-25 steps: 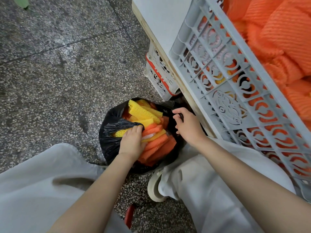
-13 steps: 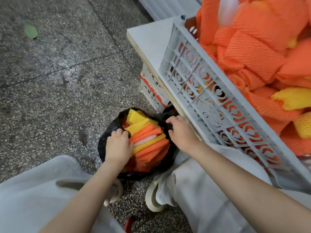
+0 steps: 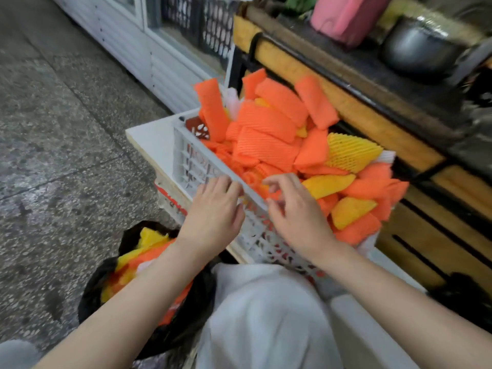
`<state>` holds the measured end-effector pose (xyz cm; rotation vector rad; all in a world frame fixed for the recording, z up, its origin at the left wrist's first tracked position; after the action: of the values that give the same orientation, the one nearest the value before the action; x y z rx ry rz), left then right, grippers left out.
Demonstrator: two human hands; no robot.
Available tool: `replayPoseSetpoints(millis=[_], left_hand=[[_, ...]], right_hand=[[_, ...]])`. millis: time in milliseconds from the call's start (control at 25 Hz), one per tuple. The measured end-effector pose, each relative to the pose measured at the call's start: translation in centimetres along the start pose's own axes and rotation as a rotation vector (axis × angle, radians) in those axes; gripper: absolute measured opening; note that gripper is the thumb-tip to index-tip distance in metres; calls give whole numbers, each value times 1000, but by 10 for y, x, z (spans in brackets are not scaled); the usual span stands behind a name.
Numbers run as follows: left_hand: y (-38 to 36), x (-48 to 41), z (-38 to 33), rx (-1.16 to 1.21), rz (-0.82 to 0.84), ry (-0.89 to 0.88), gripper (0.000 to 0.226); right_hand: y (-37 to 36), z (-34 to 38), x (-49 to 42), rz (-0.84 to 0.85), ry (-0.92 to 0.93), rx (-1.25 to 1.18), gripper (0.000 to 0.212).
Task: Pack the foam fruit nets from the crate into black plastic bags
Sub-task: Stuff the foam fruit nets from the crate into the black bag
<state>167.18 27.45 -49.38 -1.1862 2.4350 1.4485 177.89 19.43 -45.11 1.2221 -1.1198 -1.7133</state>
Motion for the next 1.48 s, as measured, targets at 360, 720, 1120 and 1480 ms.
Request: replayPoseSetpoints(millis=[360, 720, 1120, 1480], left_hand=[[-77, -124, -68, -7, 194, 4, 61], [-115, -177, -68, 226, 76, 146, 30], [-79, -110, -69, 1101, -256, 675, 18], [-75, -83, -79, 1287, -64, 640, 11]], right_hand=[[55, -180, -37, 40, -301, 336, 60], [51, -214, -58, 115, -276, 501, 44], [75, -147, -12, -118, -360, 13, 28], [61, -115, 21, -49, -160, -95, 20]])
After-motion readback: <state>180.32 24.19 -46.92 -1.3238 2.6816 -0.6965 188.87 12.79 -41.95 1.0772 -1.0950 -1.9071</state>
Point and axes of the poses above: each hand's wrist, its own x-axis away from the middle knuckle, its own y-axis out of the back of the hand, z = x × y, the point moved 5 cm from there along -x, towards the middle knuckle, and after that the axes turned 15 degrees about x, right-handed, at the moved point
